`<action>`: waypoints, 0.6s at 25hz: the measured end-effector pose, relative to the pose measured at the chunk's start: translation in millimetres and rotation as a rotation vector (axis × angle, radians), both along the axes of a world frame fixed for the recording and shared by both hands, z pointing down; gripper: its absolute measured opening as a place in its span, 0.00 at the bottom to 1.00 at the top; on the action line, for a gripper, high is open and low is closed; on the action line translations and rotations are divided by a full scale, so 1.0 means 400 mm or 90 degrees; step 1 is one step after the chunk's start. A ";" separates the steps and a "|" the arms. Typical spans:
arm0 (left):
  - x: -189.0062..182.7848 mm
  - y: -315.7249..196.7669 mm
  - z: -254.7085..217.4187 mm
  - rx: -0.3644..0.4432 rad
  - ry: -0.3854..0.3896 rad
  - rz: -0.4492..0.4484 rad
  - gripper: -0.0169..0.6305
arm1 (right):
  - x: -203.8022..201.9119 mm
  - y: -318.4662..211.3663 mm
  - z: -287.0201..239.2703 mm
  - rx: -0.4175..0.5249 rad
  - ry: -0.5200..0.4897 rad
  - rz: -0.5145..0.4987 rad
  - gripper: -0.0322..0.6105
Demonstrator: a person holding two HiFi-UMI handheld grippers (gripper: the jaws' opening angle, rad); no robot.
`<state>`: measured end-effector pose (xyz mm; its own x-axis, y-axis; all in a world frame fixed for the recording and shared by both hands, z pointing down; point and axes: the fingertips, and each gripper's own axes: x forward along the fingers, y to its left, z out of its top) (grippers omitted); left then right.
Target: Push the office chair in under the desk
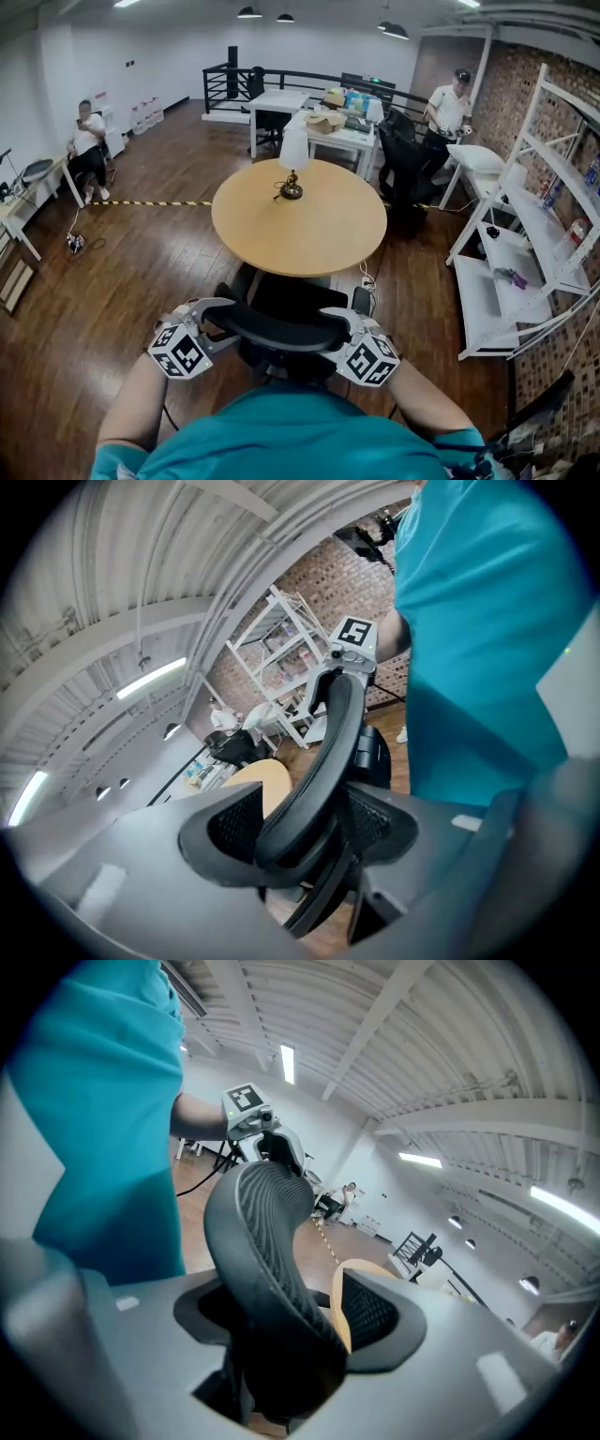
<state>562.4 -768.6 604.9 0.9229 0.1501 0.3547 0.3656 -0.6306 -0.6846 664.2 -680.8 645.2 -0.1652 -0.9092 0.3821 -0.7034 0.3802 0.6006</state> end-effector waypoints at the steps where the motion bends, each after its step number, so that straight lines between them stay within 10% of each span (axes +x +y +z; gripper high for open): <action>1: 0.005 0.010 0.000 -0.003 0.014 -0.026 0.38 | 0.006 0.019 -0.008 0.012 -0.006 0.004 0.51; 7: -0.014 0.113 -0.017 -0.039 0.082 -0.115 0.44 | 0.032 0.163 -0.060 0.072 -0.053 -0.004 0.48; 15: -0.099 0.203 0.004 -0.162 0.100 -0.093 0.36 | -0.025 0.213 -0.067 0.106 -0.091 -0.009 0.42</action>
<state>522.8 -687.5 606.4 0.9815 0.0778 0.1752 0.1618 -0.8262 -0.5396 654.2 -595.7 618.3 -0.2201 -0.9549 0.1993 -0.7813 0.2950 0.5501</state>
